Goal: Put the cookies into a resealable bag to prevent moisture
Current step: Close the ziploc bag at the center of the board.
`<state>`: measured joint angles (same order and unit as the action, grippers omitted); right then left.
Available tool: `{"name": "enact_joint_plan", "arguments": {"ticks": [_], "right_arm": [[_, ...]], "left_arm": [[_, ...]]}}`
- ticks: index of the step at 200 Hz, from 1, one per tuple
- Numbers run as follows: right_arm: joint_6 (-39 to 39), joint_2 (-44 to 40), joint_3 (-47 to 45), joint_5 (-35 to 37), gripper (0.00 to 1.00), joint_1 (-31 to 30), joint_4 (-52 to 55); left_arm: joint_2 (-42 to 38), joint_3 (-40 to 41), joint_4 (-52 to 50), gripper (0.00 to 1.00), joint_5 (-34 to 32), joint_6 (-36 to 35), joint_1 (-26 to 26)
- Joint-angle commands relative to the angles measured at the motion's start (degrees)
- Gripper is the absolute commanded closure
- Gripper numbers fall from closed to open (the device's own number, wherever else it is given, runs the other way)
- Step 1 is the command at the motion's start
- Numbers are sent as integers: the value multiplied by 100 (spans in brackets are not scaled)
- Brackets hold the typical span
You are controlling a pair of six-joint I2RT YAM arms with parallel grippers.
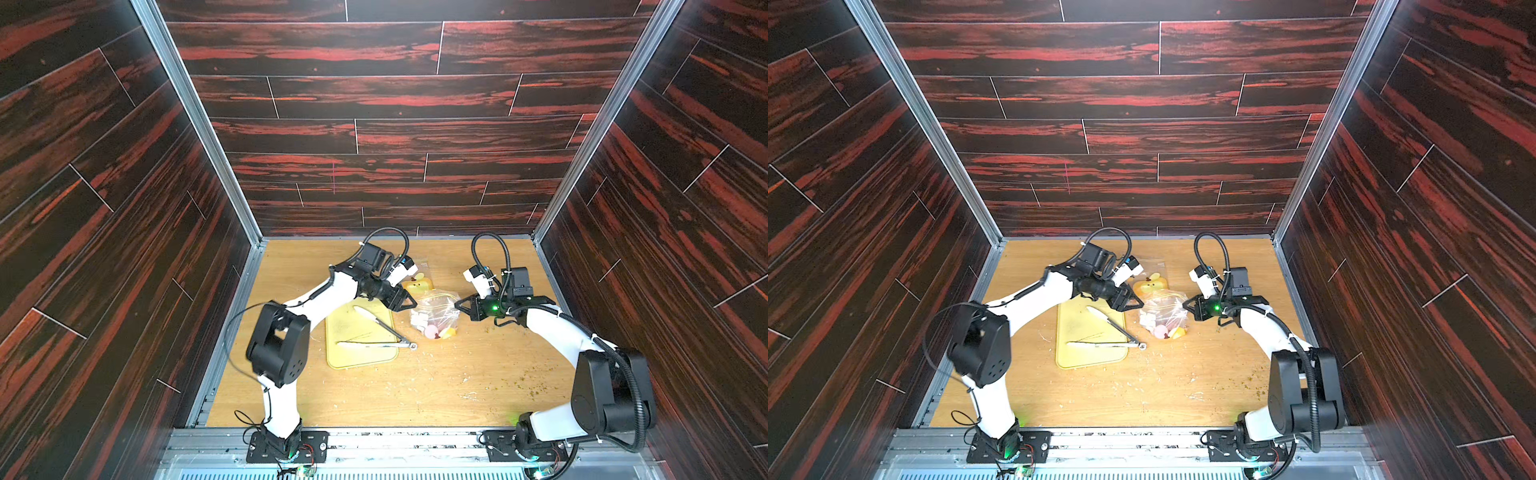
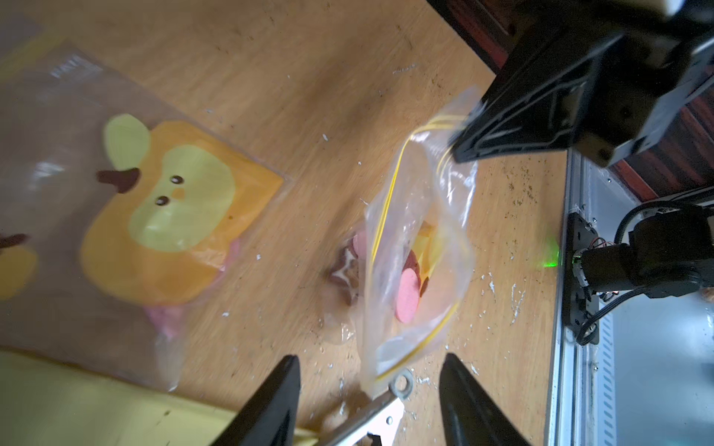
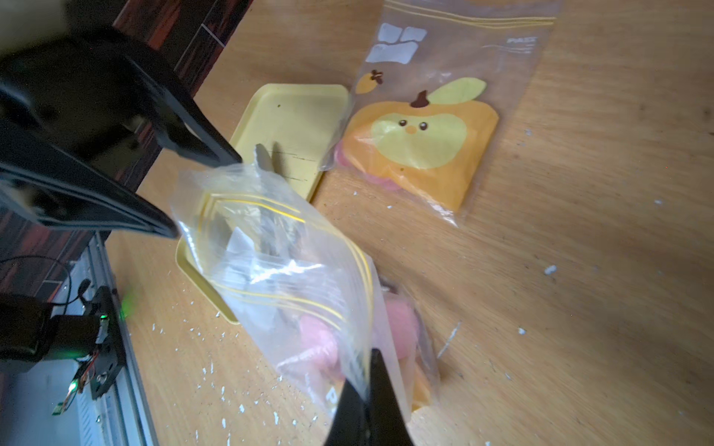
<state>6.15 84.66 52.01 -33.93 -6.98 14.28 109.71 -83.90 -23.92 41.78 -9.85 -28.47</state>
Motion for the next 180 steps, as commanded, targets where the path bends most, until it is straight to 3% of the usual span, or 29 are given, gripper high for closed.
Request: {"name": "enact_joint_plan", "arguments": {"ticks": [1,68,92,119,150,180], "right_arm": [[-43,211,-84,-141,98,87,-101],[-96,349,-112,-228,98,214,-211],[-122,373,-106,-267,98,242,-242],[-132,343,-136,-287,95,284,-287],[-103,134,-378,-564,79,336,-707],[-132,-256,-855,-1142,66,329,-1430]], "left_arm": [[73,110,348,42,242,115,-16],[337,81,1011,55,888,728,-44],[579,-133,646,65,885,670,-53],[622,-245,521,82,902,681,-52],[603,-349,244,99,904,664,-11],[730,-666,-248,100,956,602,84]]}}
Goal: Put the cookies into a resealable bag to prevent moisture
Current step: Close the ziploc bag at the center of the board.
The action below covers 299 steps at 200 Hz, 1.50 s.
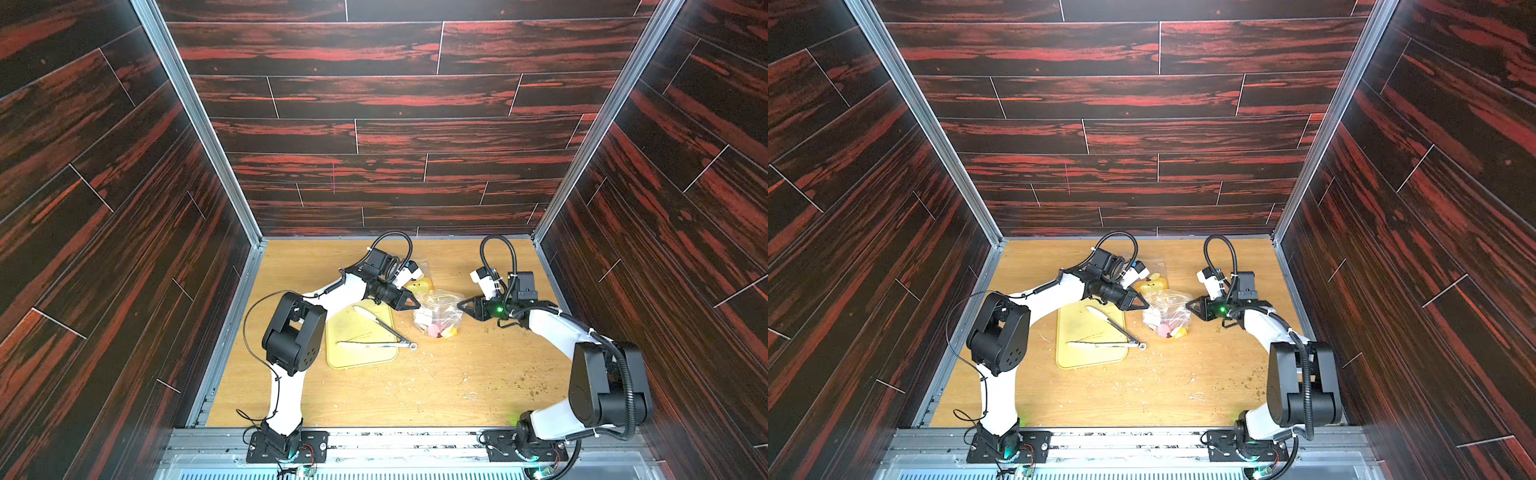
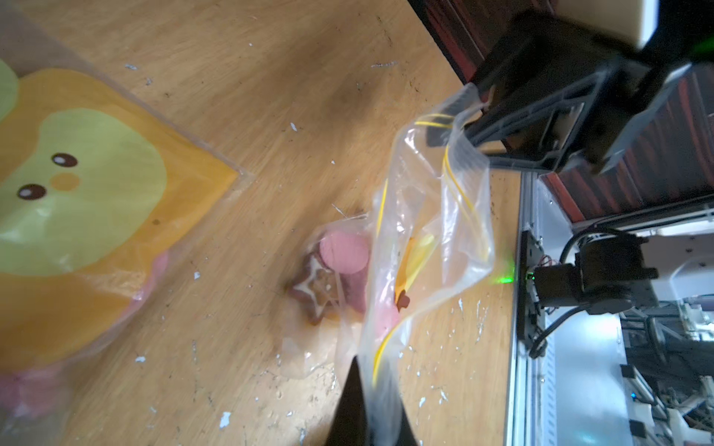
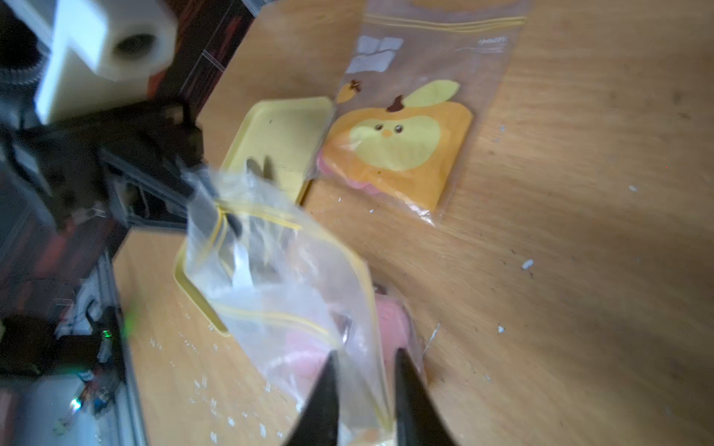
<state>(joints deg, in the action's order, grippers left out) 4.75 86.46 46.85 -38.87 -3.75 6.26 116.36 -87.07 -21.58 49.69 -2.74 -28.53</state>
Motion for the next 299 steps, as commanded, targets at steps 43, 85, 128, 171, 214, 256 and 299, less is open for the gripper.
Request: {"name": "enact_joint_plan", "arguments": {"ticks": [43,85,128,171,214,256,299], "right_arm": [[-78,-498,-729,-1164,62,3,-1464],[-139,-716,-920,-1072,67,-2,-1842],[-457,-838,-1108,-912,81,5,-2287],[-708,-782,-1108,-925,83,11,-2551],[-739,-742,-1073,-846,85,26,-2524],[-762,-770,-994,-850,100,94,-2226],[-1186,-871,-604,-669,100,415,-998]], "left_arm": [[259,-801,-1079,100,488,-212,129],[414,-1085,-1720,100,324,-312,199],[554,-1282,-2082,100,179,-386,239],[538,-1321,-2188,100,104,-433,239],[512,-1347,-2302,100,146,-506,252],[417,-1371,-2484,100,74,-596,285],[383,-1515,-3099,100,-284,-973,292]]}}
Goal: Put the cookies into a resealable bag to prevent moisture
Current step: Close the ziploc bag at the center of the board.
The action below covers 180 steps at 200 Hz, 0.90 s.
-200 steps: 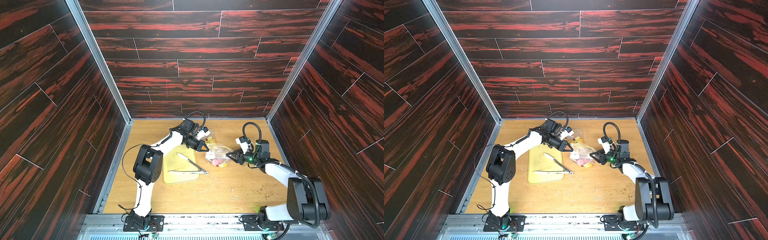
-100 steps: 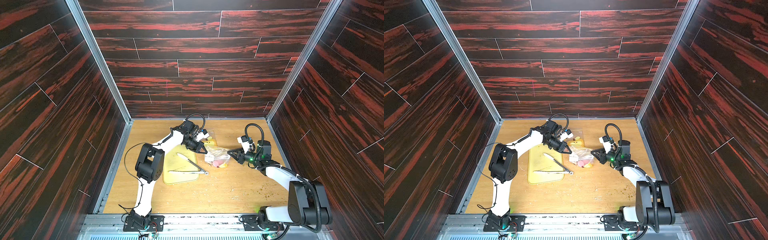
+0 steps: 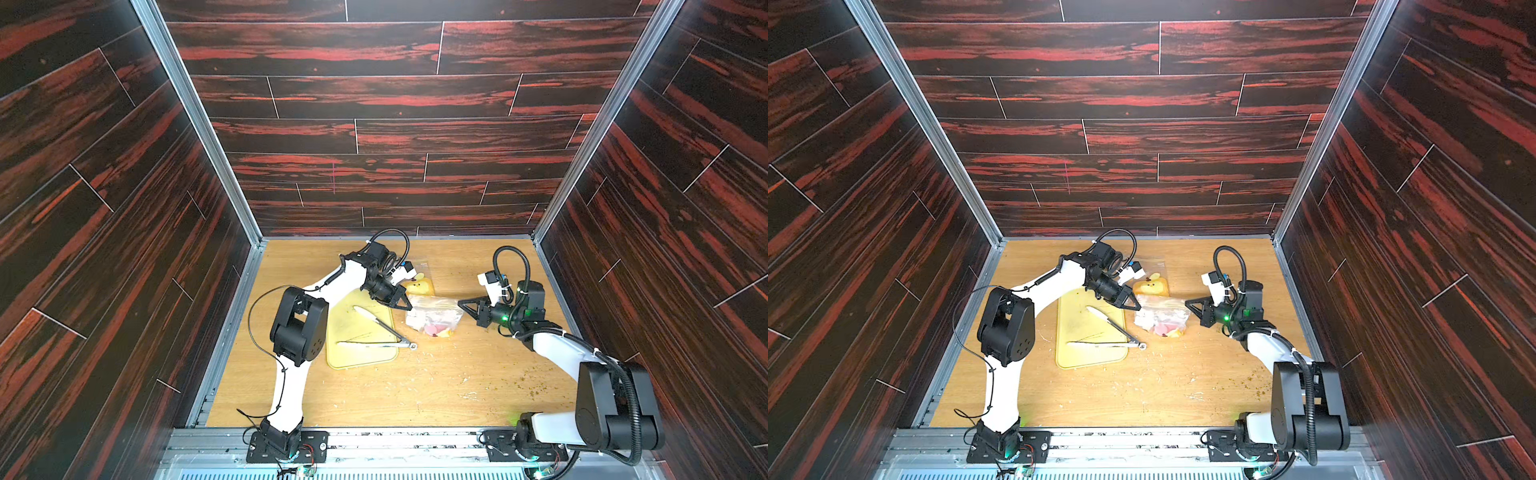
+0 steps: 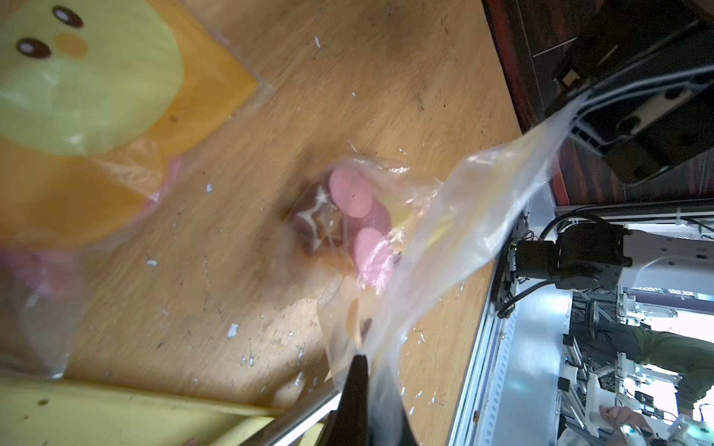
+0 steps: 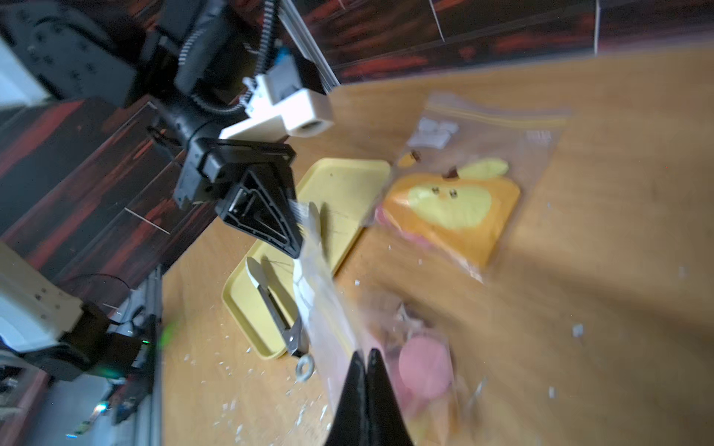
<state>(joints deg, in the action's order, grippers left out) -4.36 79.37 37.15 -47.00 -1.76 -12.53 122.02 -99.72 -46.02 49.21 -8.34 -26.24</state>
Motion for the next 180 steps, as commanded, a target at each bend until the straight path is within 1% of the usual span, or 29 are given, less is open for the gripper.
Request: {"name": "enact_joint_plan", "arguments": {"ticks": [1,15,31,57,68,81,93,111,127,137,146,165,180], "right_arm": [[-284,-156,378,141,100,223,909],[-326,-18,482,5,100,264,1169],[-307,144,520,-11,100,264,1167],[-184,404,663,-206,100,307,1125],[-126,443,666,-628,96,316,932],[-309,373,472,-1152,89,292,276],[-347,327,365,-1344,84,285,4],[-57,290,295,-1366,76,251,159],[-64,317,81,-1374,72,205,-143],[-66,433,18,-1304,71,200,-242],[18,524,104,-1429,70,187,-78],[114,434,100,-1183,68,99,-4],[184,480,168,-1137,70,97,113]], "left_arm": [[-176,-254,-668,100,-228,-423,65],[-152,-360,-792,100,-48,-499,66],[-118,-431,-837,100,124,-502,66],[-69,-494,-993,100,164,-543,66],[-62,-496,-1032,100,176,-555,62],[-38,-510,-1030,100,143,-497,64],[8,-560,-1046,100,94,-459,66],[88,-655,-1089,100,63,-442,66],[170,-751,-1114,100,15,-419,61],[229,-828,-1191,100,35,-433,63],[258,-879,-1268,100,62,-475,66],[271,-913,-1284,100,19,-486,59],[271,-917,-1313,100,59,-506,66]]}}
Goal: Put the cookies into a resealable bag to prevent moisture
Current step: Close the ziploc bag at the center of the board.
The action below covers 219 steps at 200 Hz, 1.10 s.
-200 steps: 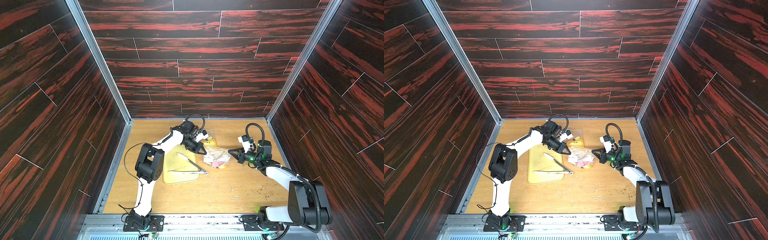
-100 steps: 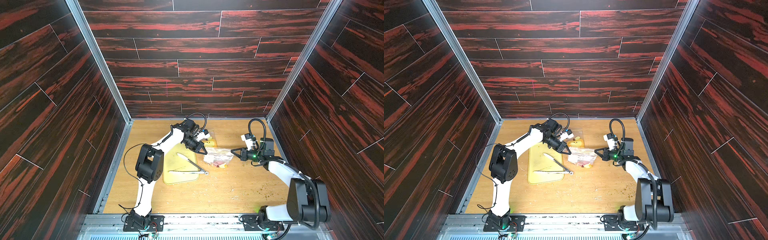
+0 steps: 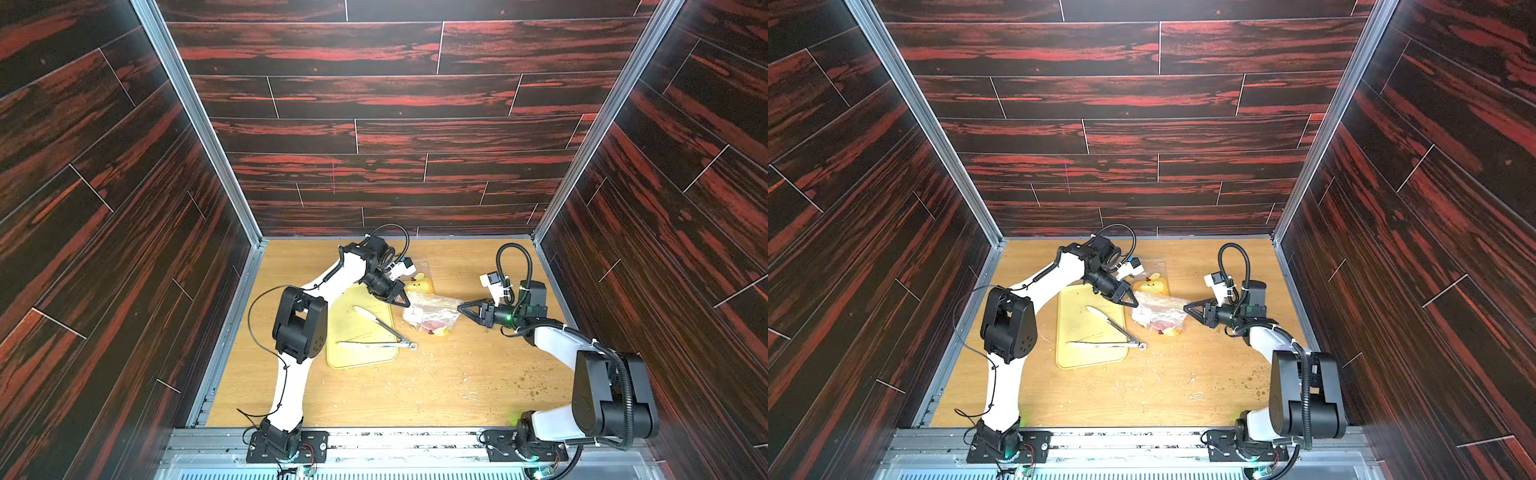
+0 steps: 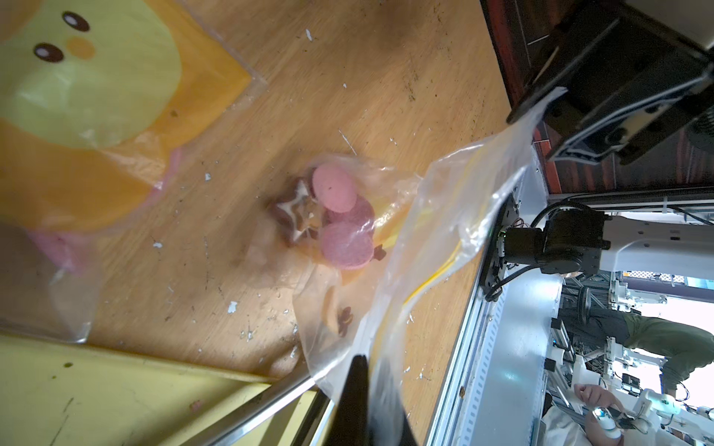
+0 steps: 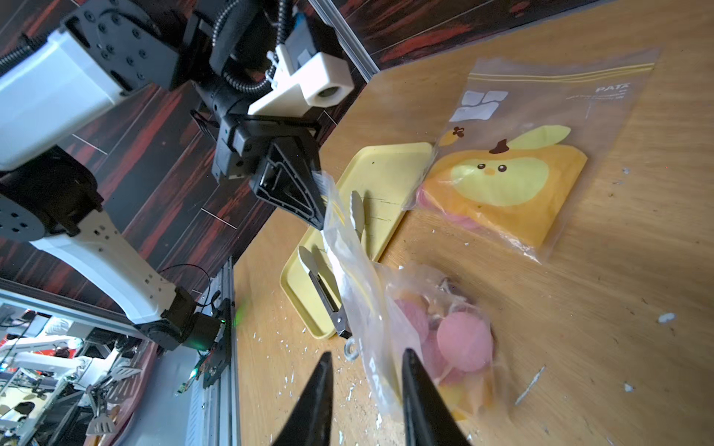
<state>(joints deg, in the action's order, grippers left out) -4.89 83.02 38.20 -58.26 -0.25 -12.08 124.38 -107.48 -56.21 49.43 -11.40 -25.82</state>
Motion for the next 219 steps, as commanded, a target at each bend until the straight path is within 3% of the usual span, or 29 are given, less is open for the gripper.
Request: {"name": "enact_joint_plan", "arguments": {"ticks": [1,83,188,219], "right_arm": [[235,121,68,-19,70,-54,70],[902,215,434,500,71,-226,1278],[808,88,408,336,96,-230,1062],[806,126,426,287,100,-230,1067]], "left_arm": [[34,-141,-294,100,39,-203,25],[34,-150,-352,100,42,-221,43],[-92,-195,-317,100,-181,-260,86],[-282,-168,-12,77,-330,-207,86]]}}
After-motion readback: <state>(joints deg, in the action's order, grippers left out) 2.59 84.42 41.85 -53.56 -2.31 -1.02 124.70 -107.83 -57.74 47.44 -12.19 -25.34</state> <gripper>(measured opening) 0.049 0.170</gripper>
